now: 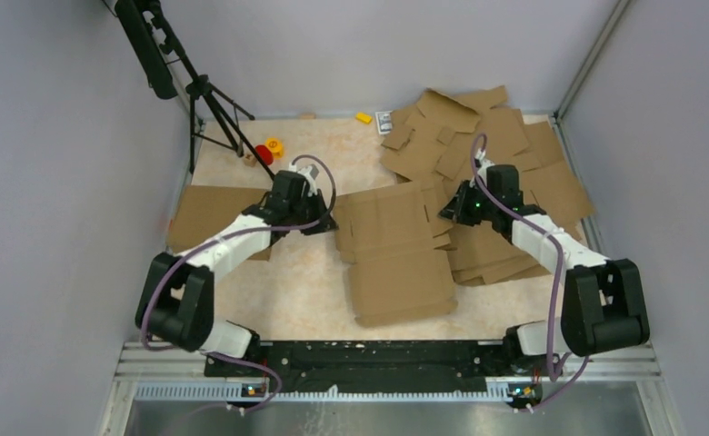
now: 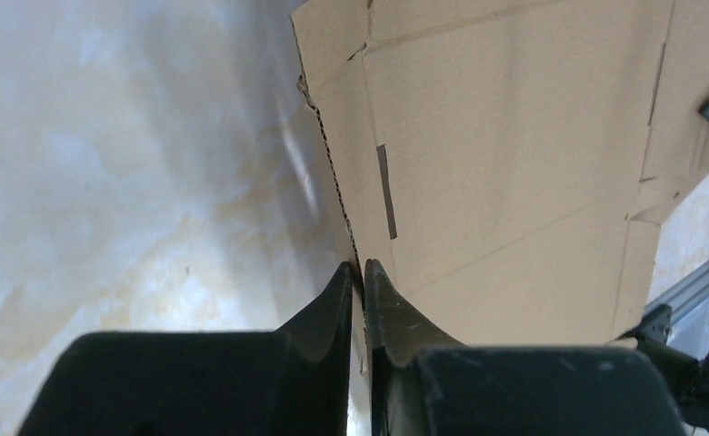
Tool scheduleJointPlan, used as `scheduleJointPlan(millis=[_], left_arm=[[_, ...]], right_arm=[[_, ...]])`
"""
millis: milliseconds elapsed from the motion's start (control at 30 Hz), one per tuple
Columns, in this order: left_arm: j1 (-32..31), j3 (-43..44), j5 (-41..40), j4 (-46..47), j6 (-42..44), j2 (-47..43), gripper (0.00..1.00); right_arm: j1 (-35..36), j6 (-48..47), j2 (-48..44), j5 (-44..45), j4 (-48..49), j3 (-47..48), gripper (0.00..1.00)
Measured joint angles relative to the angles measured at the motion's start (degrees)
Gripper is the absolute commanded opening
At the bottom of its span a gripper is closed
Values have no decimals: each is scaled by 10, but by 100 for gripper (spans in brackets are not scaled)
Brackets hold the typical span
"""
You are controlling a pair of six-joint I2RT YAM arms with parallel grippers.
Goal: Fold the paper box
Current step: Fold the paper box at the center of the board.
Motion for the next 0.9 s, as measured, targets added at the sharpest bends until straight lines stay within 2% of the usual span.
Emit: scheduleJointPlan(millis=[267,433,467,533,600,667,700,767,900], left_arm=[[-1,-114,17,-3,-31,-131,11],[-20,-162,24,-1,-60,-147,13],[-27,-169,23,-1,-66,-147,14],[-45,-179,22,0,-79,-150,16],[-70,-187,21,-1,-91,-156,25],[-93,-190,20,-3,-95,-167,39],[-104,-190,19,-5,-96,-175,46],[-112,-190,16,-13,-93,-189,52],[-112,-168,-9,-63,-82,-208,50]], right_arm=[[32,-16,5,-14,-9,-3,12],[68,-37,78,-1,-42,76,16],[76,-42,93,3,-48,98,21],[85,-49,111,13,-56,125,42],[90,-57,122,25,-61,144,61],[91,-65,124,37,-67,146,71],[91,-71,124,44,-72,146,72],[91,-78,122,54,-78,144,73],[101,-89,82,80,-100,123,73]])
